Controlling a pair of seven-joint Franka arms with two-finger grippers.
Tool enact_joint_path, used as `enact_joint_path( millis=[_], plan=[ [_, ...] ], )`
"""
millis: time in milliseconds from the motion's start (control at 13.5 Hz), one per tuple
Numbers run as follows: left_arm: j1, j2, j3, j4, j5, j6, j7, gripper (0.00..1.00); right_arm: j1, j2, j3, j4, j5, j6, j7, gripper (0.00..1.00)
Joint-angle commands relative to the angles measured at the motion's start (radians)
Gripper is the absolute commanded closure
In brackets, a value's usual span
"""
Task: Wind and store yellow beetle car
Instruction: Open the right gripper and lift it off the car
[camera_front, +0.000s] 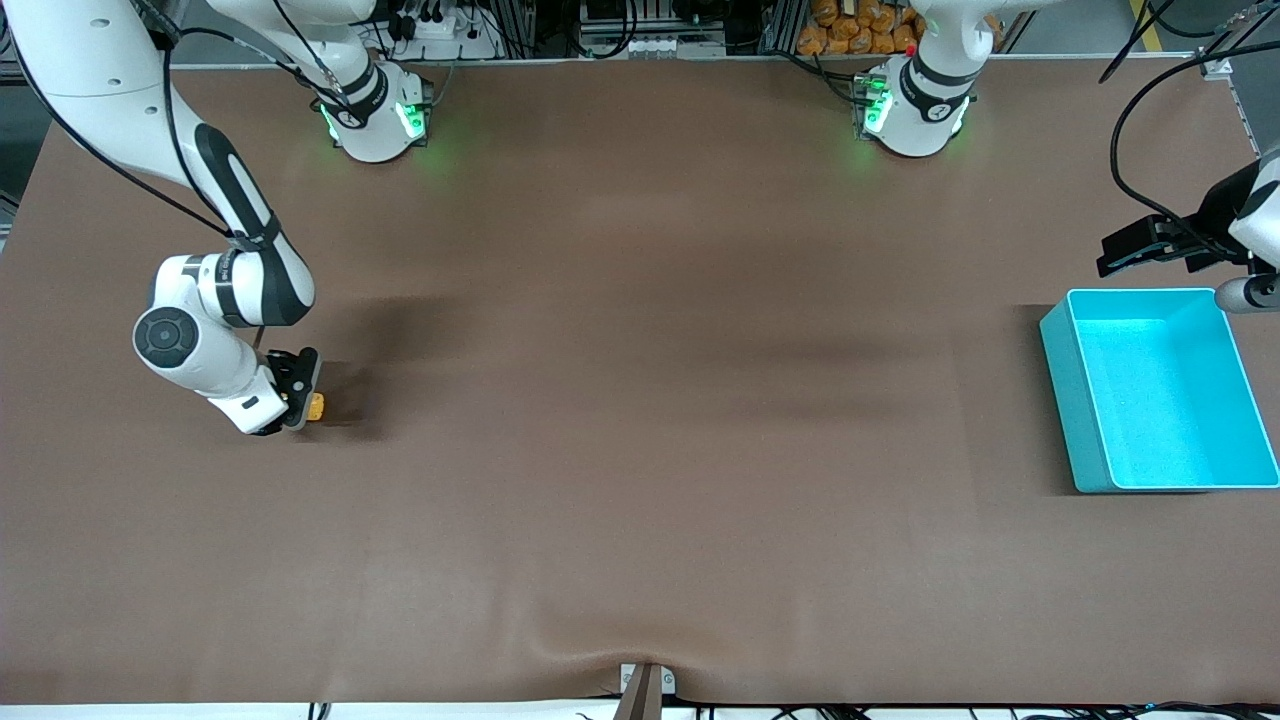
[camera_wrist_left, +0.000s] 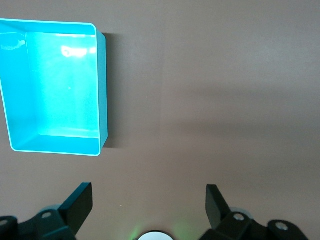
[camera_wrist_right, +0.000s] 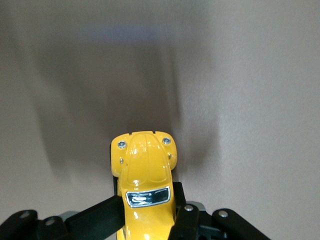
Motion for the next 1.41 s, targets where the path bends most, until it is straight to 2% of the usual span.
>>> enact_joint_path(
  millis=[0, 371, 446, 520, 594, 669, 1114, 1337],
  plan=[
    [-0.002, -0.011, 0.001, -0.006, 0.001, -0.008, 0.014, 0.00, -0.041, 0.059, 0.006, -0.013, -0.047, 0.056, -0.015, 0.91],
    [-0.002, -0.011, 0.001, -0.006, 0.001, -0.008, 0.014, 0.00, -0.050, 0.049, 0.008, -0.044, -0.048, 0.081, -0.019, 0.90],
    [-0.002, -0.011, 0.001, -0.006, 0.001, -0.008, 0.014, 0.00, -0.049, 0.047, 0.008, -0.042, -0.048, 0.076, -0.020, 0.79],
    [-0.002, -0.011, 0.001, -0.006, 0.001, -0.008, 0.014, 0.00, -0.049, 0.042, 0.006, -0.041, -0.048, 0.072, -0.020, 0.50],
    [-0.002, -0.011, 0.001, -0.006, 0.001, -0.008, 0.014, 0.00, -0.052, 0.027, 0.006, -0.041, -0.048, 0.055, -0.022, 0.37],
    [-0.002, -0.011, 0.001, -0.006, 0.001, -0.008, 0.014, 0.00, -0.059, 0.000, 0.005, -0.039, -0.048, 0.018, -0.022, 0.00],
    [-0.002, -0.011, 0.001, -0.006, 0.001, -0.008, 0.014, 0.00, -0.084, -0.158, 0.010, 0.120, -0.040, -0.364, -0.054, 0.00],
    [-0.002, -0.011, 0.001, -0.006, 0.001, -0.008, 0.014, 0.00, -0.099, -0.171, 0.013, 0.163, -0.028, -0.430, -0.054, 0.00]
  ],
)
